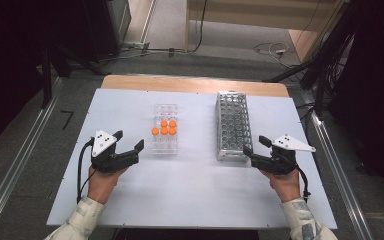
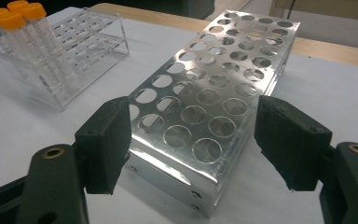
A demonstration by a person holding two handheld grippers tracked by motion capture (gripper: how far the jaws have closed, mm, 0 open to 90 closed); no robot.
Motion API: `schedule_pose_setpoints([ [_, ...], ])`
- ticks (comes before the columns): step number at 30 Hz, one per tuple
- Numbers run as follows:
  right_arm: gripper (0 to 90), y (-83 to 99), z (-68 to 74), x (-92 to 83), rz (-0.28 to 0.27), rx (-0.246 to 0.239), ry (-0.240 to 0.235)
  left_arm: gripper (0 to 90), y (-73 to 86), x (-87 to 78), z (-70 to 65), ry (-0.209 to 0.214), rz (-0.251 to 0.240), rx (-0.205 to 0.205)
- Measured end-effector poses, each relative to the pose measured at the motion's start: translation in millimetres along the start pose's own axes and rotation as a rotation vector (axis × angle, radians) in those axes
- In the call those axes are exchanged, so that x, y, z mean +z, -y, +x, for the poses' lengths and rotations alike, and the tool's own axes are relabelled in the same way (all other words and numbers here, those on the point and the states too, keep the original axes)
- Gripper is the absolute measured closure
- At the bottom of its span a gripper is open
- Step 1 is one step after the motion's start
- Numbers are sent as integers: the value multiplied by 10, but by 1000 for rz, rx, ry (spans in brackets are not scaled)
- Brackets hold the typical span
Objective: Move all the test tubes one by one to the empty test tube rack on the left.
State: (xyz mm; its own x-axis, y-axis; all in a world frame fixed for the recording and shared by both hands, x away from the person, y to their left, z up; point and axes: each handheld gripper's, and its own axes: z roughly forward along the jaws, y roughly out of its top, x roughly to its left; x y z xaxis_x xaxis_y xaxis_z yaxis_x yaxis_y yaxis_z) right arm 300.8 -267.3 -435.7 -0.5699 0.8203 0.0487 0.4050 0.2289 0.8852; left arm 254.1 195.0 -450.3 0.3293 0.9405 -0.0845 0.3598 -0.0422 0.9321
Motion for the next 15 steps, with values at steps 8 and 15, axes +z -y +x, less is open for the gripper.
schedule_pose_setpoints([
  [8, 258, 92, -133, -111, 2, 17, 41, 207, 58, -107, 30, -22, -10, 0],
  [15, 257, 185, -254, -228, 6, 38, 78, 204, 109, -162, 147, -58, -6, -23],
])
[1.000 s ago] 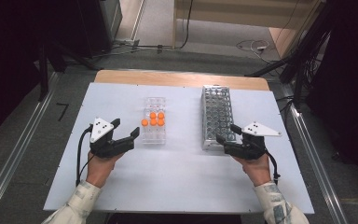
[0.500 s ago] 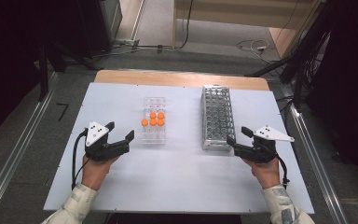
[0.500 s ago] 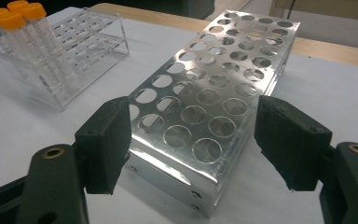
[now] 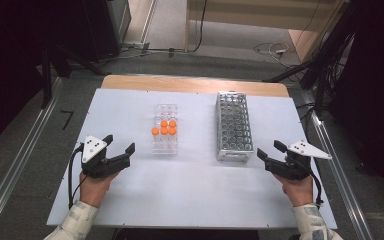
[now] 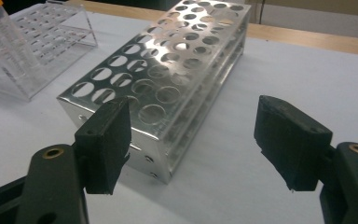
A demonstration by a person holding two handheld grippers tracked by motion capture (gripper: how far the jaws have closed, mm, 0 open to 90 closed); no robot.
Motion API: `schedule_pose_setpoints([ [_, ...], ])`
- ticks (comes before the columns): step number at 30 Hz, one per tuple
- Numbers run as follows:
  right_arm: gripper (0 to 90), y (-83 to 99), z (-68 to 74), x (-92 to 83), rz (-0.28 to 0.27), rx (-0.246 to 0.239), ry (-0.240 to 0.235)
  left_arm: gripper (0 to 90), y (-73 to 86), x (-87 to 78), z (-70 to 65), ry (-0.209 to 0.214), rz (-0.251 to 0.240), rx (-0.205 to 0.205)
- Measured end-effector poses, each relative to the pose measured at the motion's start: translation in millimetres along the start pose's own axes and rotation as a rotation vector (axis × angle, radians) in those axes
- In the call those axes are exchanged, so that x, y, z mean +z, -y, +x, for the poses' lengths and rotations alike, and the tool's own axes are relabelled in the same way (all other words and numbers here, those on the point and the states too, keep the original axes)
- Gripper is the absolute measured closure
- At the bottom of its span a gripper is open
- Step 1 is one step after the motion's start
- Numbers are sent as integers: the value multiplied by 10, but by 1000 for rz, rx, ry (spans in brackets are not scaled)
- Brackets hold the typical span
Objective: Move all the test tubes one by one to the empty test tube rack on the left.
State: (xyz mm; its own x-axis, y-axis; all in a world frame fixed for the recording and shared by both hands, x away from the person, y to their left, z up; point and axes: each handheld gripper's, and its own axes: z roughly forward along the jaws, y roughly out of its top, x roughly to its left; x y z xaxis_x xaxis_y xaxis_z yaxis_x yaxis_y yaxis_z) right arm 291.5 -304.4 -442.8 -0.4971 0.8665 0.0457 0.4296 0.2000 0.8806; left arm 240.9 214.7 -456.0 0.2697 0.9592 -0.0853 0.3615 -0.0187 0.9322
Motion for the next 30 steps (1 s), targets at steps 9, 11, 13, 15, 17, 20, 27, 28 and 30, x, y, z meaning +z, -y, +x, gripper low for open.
schedule_pose_setpoints([
  [9, 256, 104, -171, -162, -6, 16, 63, 204, 67, -74, 107, -29, 9, -12],
  [11, 256, 135, -204, -188, -2, 21, 79, 203, 84, -86, 130, -35, 11, -17],
  [13, 256, 168, -243, -209, 8, 21, 98, 204, 100, -99, 149, -42, 14, -16],
  [15, 256, 203, -294, -234, 12, 31, 113, 204, 115, -118, 169, -50, 19, -19],
  [17, 255, 239, -346, -264, 17, 45, 129, 204, 133, -143, 198, -58, 18, -24],
  [20, 256, 284, -413, -306, 19, 65, 153, 203, 166, -170, 248, -71, 27, -33],
  [27, 249, 364, -479, -336, 45, 74, 186, 201, 272, -201, 314, -66, 62, -68],
  [28, 241, 381, -501, -330, 54, 77, 193, 178, 282, -195, 323, -62, 75, -78],
  [30, 217, 422, -546, -305, 76, 99, 206, 166, 306, -182, 329, -57, 89, -93],
])
